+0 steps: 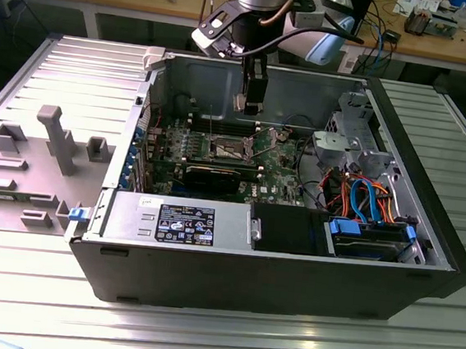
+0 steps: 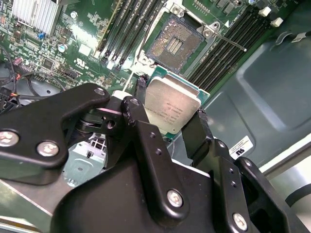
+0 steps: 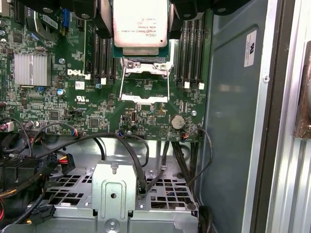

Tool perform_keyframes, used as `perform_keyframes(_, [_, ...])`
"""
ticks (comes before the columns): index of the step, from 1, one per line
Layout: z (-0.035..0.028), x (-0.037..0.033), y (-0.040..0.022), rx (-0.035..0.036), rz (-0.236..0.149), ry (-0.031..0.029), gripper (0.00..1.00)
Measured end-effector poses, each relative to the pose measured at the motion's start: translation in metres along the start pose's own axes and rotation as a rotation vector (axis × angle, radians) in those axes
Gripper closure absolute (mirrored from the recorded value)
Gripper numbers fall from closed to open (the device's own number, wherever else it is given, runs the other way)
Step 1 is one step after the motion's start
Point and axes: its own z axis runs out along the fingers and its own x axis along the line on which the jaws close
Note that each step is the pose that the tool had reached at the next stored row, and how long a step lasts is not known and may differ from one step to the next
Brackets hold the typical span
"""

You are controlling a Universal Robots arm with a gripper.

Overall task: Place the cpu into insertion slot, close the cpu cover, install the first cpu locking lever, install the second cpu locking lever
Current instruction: 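Place the cpu into insertion slot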

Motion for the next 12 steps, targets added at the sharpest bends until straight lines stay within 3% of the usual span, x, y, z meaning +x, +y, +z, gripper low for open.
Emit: perform_keyframes(12, [0.0029, -0.0001, -0.0003, 0.0000, 0.000, -0.0001, 0.45])
